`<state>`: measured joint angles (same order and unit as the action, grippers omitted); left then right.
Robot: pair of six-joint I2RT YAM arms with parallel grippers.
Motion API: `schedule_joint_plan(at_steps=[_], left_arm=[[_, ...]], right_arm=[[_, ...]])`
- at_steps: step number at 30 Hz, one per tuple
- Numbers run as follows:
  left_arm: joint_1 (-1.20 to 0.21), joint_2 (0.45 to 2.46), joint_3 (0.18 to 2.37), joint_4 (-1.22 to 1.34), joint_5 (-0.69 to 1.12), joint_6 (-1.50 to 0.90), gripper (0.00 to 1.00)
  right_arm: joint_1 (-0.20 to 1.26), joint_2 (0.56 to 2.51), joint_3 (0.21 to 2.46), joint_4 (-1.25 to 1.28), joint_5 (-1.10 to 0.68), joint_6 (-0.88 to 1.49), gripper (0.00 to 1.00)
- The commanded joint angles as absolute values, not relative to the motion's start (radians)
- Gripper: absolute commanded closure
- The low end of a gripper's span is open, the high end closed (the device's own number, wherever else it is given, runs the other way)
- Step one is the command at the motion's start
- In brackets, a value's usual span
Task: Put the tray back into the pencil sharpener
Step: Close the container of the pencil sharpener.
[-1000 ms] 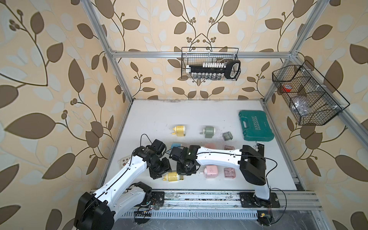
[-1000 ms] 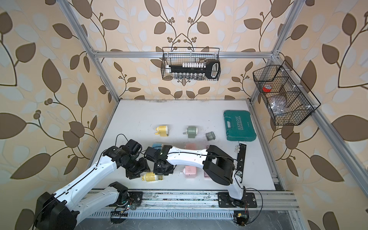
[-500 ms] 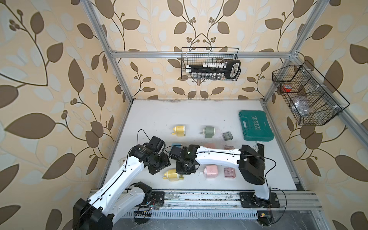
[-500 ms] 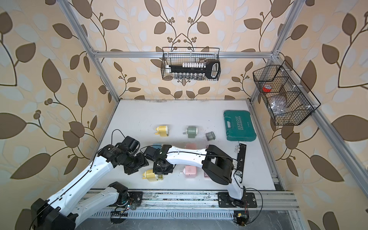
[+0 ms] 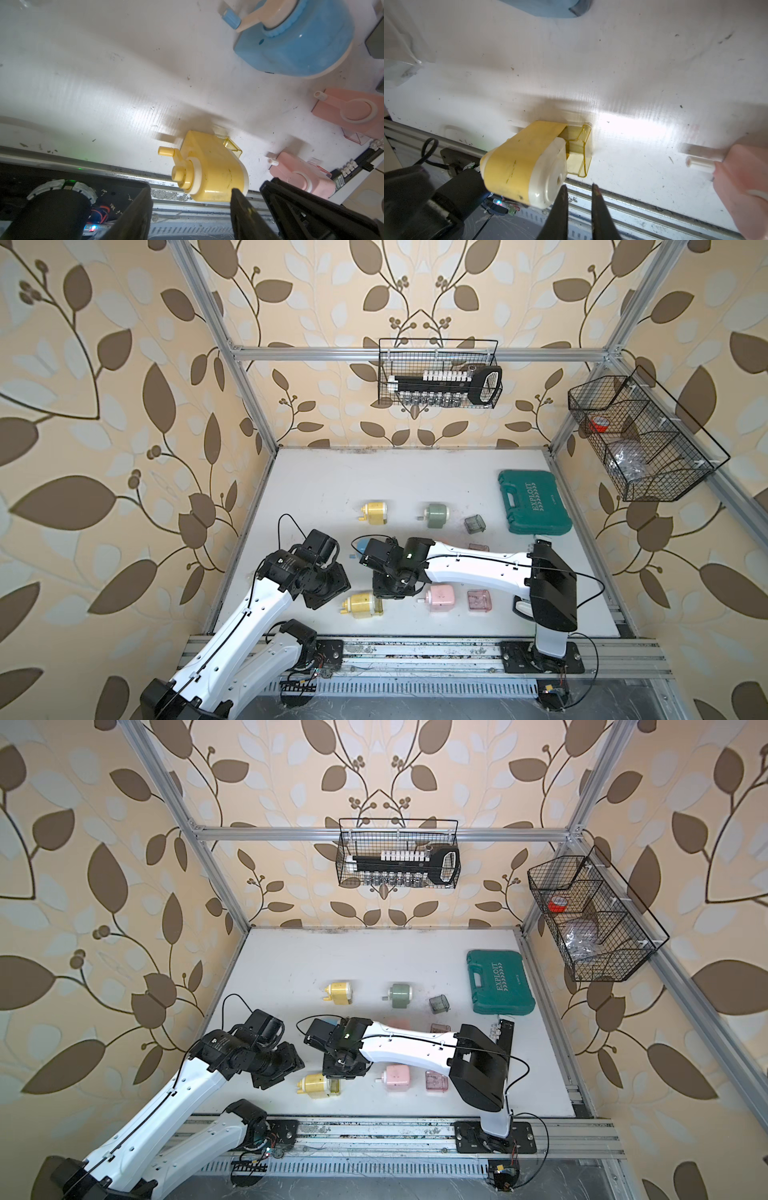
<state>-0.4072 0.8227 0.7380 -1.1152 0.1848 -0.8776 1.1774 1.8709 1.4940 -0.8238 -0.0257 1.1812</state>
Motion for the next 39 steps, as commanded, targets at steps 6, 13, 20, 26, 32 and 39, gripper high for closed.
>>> schedule_joint_plan(at_steps=[6, 13, 20, 26, 32, 39], left_arm=[[-0.411, 0.774, 0.677, -1.053, 0.279, -0.987, 0.44], [-0.41, 0.778, 0.695, -1.079, 0.338, -0.971, 0.39], [-0.41, 0.805, 0.638, -1.01, 0.371, -0.99, 0.43], [-0.41, 0.818, 0.608, -0.98, 0.389, -0.991, 0.45], [-0.41, 0.807, 0.591, -0.974, 0.394, -0.994, 0.47], [-0.41, 0.812, 0.569, -0.945, 0.407, -1.003, 0.49]], right_arm=[[1.149, 1.822, 1.316, -0.727, -0.039, 1.126, 0.85], [1.135, 1.883, 1.291, -0.685, -0.094, 1.098, 0.89], [1.133, 1.932, 1.307, -0.648, -0.127, 1.08, 0.98], [1.132, 1.968, 1.313, -0.627, -0.156, 1.077, 0.98], [1.132, 1.987, 1.31, -0.601, -0.182, 1.081, 0.99], [1.133, 1.987, 1.312, -0.588, -0.193, 1.079, 0.99]])
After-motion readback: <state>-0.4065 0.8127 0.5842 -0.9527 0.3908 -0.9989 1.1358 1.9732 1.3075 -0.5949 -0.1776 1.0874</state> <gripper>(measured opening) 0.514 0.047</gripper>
